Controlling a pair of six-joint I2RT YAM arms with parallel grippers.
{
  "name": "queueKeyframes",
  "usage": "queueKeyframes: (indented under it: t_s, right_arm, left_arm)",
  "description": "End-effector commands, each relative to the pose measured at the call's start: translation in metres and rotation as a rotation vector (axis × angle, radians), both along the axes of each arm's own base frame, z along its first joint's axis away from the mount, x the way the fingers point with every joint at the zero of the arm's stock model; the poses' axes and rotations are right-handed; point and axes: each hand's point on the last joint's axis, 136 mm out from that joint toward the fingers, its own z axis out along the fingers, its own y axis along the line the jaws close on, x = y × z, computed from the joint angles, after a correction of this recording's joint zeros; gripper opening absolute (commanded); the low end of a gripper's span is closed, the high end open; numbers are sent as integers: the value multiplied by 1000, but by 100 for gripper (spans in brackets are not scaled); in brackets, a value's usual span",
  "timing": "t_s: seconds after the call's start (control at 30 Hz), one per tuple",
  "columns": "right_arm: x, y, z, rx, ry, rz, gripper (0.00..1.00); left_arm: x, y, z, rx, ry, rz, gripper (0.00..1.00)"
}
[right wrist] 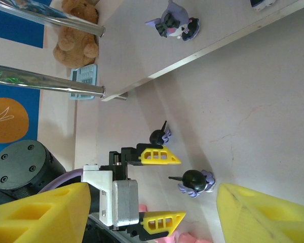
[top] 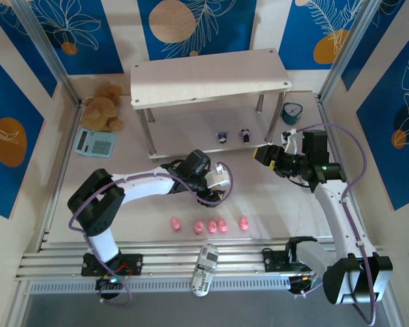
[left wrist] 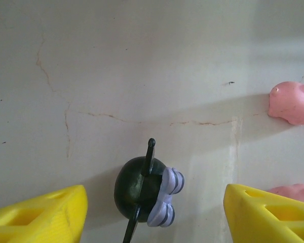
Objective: Place and organize the plastic toys onto the shelf
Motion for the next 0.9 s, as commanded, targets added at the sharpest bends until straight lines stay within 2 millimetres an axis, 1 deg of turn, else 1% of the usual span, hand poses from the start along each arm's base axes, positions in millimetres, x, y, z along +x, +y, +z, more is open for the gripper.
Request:
queueKeyframes:
  t_s: [0.0,0.17,0.37,0.53,0.8,0.87]
  right_arm:
    - [0,2,6,8,-1,6,67]
    - [1,2,4,10,5,8,67]
    - [2,3,3,12,8,8,67]
    - [3,3,1,12,14,8,67]
    - [3,2,-2,8,18,8,67]
    - [4,2,-3,8,21,8,67]
  left_arm:
    - [-10,-7,-2,4,31,-62,71]
    - [-12,-7,-10,21,53,-67,69]
    - [-11,-8,-11,21,59,-72,67]
    - [-10,-11,-17,35,72,-79,65]
    - [-11,-12,-27,67,107,-92,55]
    - [-11,-12,-28,72,111,-95,51]
